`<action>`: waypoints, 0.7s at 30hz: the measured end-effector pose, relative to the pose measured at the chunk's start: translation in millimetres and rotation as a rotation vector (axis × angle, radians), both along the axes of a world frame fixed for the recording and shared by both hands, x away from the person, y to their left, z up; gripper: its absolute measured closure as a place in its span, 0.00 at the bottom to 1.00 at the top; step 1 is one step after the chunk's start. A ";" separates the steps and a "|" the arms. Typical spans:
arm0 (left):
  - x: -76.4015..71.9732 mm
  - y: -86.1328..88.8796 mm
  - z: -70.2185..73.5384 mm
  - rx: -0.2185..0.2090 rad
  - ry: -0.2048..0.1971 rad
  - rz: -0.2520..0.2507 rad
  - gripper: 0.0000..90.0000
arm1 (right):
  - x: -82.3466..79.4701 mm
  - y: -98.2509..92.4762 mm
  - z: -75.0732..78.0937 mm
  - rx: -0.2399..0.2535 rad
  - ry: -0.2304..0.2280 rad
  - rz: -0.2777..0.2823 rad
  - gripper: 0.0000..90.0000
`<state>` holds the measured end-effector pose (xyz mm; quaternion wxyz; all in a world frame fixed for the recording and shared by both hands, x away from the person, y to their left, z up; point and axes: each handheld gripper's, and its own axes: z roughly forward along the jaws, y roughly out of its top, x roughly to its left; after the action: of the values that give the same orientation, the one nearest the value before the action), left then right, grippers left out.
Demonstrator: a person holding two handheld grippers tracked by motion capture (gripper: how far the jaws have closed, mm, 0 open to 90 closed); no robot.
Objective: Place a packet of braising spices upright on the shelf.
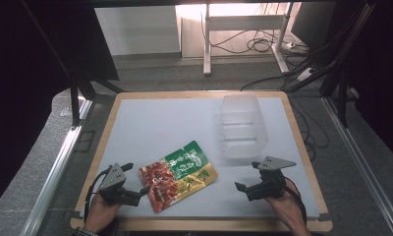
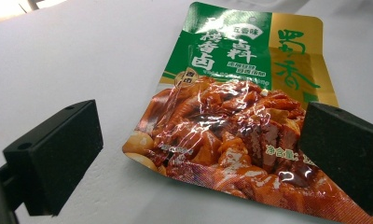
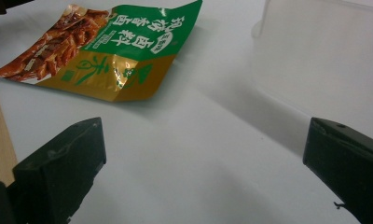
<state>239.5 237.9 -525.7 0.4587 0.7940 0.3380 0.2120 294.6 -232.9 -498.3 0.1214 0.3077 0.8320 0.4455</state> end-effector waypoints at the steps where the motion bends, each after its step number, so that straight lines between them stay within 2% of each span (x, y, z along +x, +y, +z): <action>1: 0.0 -0.2 -0.1 0.002 0.000 0.000 0.00 | 0.4 1.3 0.0 0.000 0.001 0.003 0.00; 9: -0.1 -0.7 -0.2 0.008 -0.001 -0.001 0.00 | 5.9 15.3 -1.0 -0.011 0.036 0.037 0.01; 18: 0.0 -1.4 -0.6 0.014 0.000 -0.004 0.00 | 8.1 27.1 -4.5 -0.021 0.048 0.031 0.00; 21: -0.1 -1.8 -0.6 0.017 0.000 -0.007 0.00 | 10.9 31.4 -4.6 0.004 0.063 0.031 0.00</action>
<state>239.4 236.1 -526.2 0.4527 0.7989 0.3337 0.2132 305.5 -201.5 -502.9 0.0875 0.3091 0.8390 0.4391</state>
